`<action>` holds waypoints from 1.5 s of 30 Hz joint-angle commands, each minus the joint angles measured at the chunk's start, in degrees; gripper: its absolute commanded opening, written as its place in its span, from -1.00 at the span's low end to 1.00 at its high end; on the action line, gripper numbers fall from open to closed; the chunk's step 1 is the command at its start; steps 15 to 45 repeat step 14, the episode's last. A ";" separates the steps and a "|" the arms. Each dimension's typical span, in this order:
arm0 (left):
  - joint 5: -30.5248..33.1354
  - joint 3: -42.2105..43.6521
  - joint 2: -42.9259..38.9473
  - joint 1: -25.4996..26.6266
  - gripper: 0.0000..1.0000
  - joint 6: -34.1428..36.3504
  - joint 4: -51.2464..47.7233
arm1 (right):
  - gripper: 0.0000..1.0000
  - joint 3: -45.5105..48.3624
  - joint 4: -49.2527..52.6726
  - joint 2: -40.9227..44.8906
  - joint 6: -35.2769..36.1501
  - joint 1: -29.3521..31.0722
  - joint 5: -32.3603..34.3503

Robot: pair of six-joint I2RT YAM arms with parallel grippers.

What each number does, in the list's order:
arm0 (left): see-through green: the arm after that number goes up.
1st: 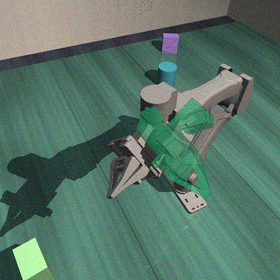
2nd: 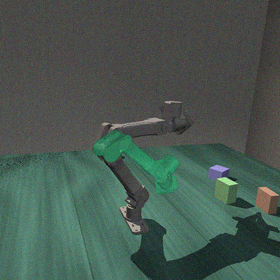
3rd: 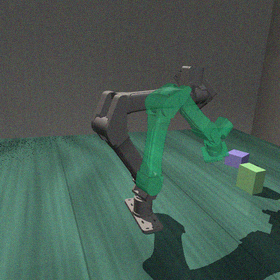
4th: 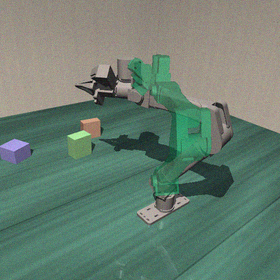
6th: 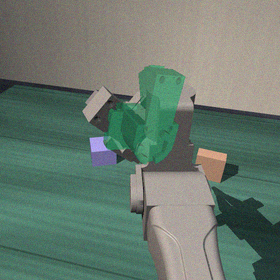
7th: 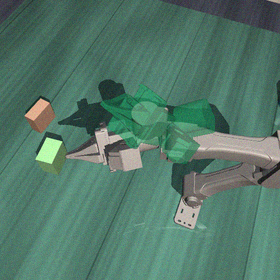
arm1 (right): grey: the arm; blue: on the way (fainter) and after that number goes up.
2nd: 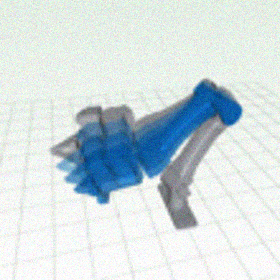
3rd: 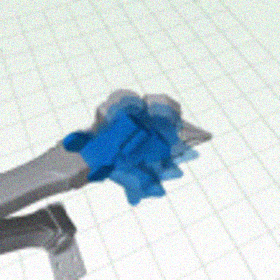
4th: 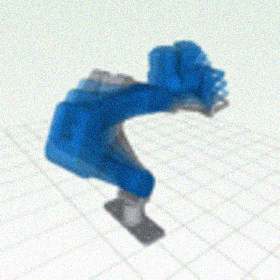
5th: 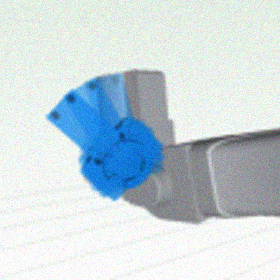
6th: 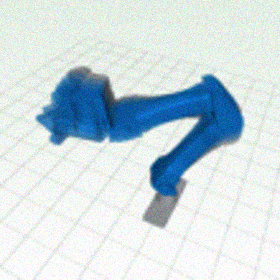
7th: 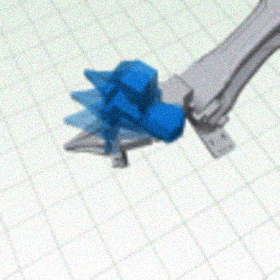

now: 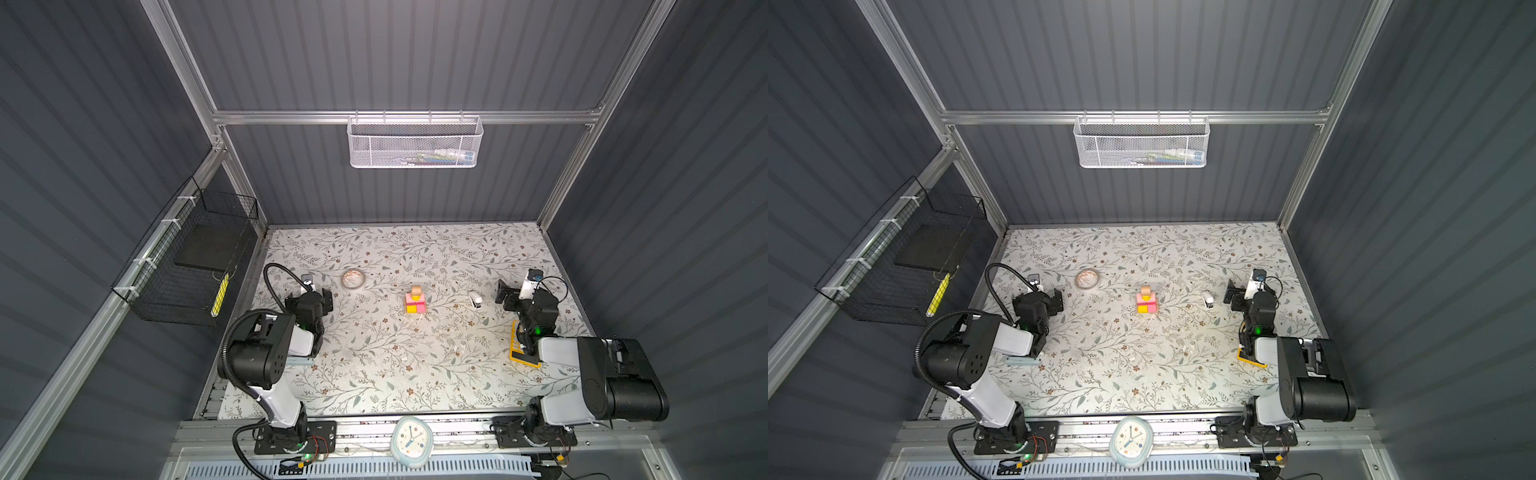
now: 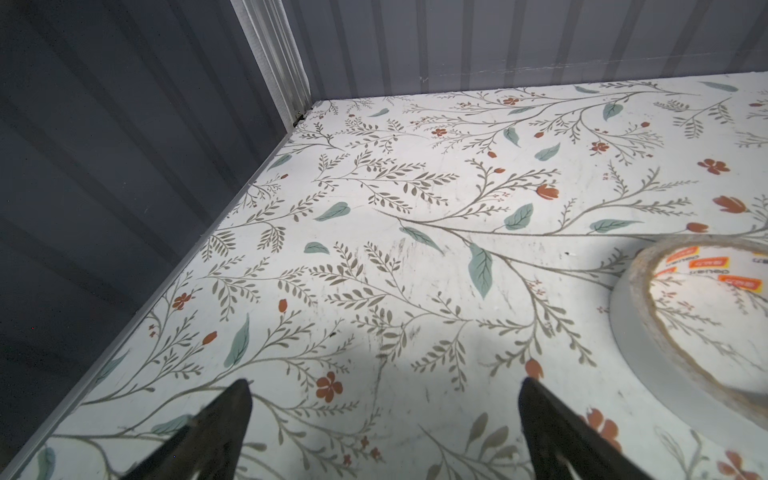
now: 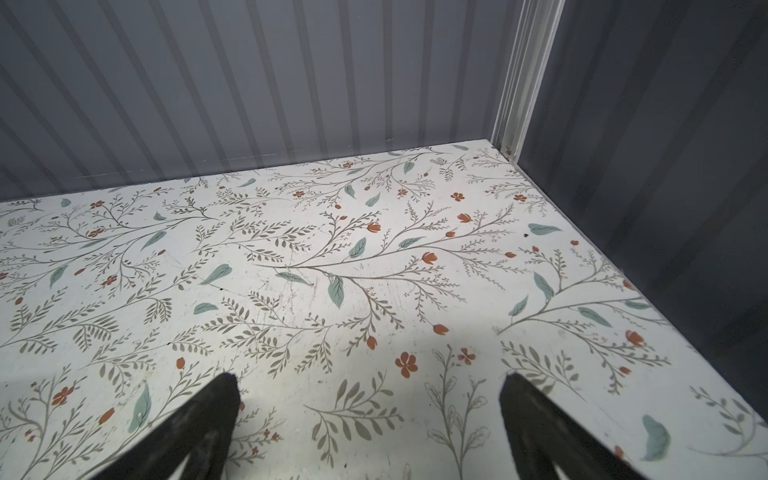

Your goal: Build the wood block tower

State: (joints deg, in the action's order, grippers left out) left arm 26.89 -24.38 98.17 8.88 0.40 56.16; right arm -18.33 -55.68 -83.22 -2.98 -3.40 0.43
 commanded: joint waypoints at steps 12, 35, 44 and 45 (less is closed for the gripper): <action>-0.46 -0.93 0.35 -0.45 1.00 -0.40 -0.23 | 0.98 -0.57 0.14 -0.50 -0.53 -0.20 0.80; -0.50 -0.94 0.35 -0.45 0.99 -0.40 -0.18 | 0.98 -0.40 -0.04 -0.37 -0.53 -0.19 0.72; -0.50 -0.94 0.35 -0.45 0.99 -0.40 -0.18 | 0.98 -0.40 -0.04 -0.37 -0.53 -0.19 0.72; -0.50 -0.94 0.35 -0.45 0.99 -0.40 -0.18 | 0.98 -0.40 -0.04 -0.37 -0.53 -0.19 0.72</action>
